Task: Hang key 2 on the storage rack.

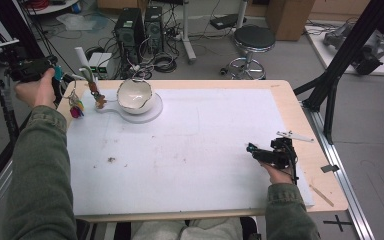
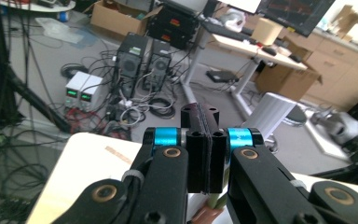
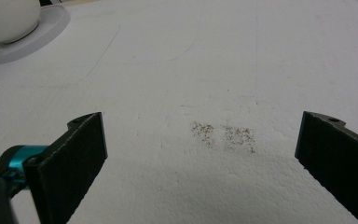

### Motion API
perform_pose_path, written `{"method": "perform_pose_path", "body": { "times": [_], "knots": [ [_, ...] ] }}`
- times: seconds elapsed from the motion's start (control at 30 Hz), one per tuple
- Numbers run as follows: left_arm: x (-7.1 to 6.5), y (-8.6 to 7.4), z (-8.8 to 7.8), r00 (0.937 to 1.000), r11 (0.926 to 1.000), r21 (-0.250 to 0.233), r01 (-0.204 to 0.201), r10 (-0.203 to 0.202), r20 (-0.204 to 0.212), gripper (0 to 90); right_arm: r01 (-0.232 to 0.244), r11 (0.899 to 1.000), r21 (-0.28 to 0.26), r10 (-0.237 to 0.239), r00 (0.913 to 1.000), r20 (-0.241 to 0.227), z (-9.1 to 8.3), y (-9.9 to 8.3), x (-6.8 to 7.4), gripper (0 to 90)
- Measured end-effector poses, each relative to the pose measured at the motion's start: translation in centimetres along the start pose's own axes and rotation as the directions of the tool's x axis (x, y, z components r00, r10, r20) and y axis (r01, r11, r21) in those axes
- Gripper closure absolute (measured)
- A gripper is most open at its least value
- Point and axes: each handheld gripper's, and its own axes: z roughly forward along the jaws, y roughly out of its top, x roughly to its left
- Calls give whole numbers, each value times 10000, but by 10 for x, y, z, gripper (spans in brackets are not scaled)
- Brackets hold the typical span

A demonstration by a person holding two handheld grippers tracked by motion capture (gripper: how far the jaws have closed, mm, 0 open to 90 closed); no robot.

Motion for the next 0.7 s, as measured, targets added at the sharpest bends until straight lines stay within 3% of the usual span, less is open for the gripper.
{"method": "perform_pose_path", "body": {
  "times": [0.27, 0.47, 0.7],
  "knots": [
    [-13, -6, 5, 9989, 9994, 252, -234, 224, 405, 897, -21, 10000, 6, 21, 10000, 14, 0, 0, -2, 10],
    [-15, -5, 1, 9992, 9994, 303, -186, 175, 369, 897, -2, 10000, -13, 2, 10000, -34, 0, 0, -1, 10],
    [-17, -6, 0, 9957, 9970, 715, -296, 231, 897, 896, -44, 10000, -24, 44, 10000, -70, 1, 1, 0, 10]
  ]
}}
